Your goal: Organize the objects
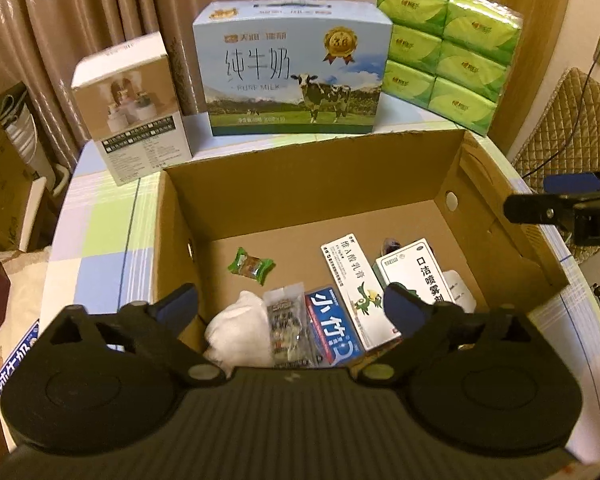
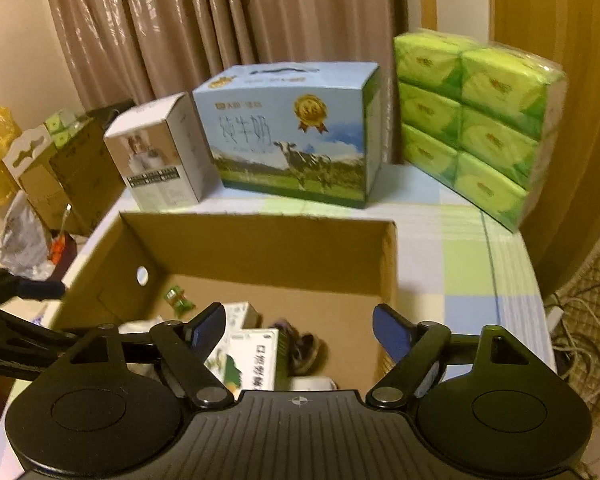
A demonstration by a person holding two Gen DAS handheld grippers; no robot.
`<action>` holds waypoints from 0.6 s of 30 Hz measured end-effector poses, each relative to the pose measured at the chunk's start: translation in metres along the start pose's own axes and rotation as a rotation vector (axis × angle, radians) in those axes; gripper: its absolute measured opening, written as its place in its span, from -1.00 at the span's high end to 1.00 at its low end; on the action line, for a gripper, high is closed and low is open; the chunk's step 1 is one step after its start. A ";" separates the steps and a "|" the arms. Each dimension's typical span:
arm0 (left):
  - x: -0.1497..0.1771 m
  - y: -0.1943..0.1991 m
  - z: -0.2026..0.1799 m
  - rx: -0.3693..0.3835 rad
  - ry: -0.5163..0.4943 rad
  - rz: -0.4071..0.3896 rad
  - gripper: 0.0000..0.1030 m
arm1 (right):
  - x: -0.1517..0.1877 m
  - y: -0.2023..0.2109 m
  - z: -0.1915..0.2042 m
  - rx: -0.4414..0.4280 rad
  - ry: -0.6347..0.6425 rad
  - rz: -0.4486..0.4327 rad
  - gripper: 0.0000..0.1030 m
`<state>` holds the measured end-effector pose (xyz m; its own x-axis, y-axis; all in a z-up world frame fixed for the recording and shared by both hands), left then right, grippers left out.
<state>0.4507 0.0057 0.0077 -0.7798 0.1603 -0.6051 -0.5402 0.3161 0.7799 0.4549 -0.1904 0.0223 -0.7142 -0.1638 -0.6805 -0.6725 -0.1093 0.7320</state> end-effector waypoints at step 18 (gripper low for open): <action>0.059 0.118 -0.046 -0.003 0.067 -0.115 -0.98 | 0.063 0.124 -0.006 0.023 -0.009 0.019 -0.90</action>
<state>0.3266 0.0095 0.0715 -0.7322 0.0605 -0.6784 -0.6278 0.3264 0.7067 0.3278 -0.2202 0.0707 -0.7286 -0.1565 -0.6668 -0.6629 -0.0837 0.7440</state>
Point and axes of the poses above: each gripper's, at about its wrist camera, not at the fingertips, and y roughly against the way its jaws point, z to its left, x to its underside, the point moved 3 cm from there along -y, roughly the way its jaws point, and after that the axes turned 13 degrees about x, right-handed, at the moved point
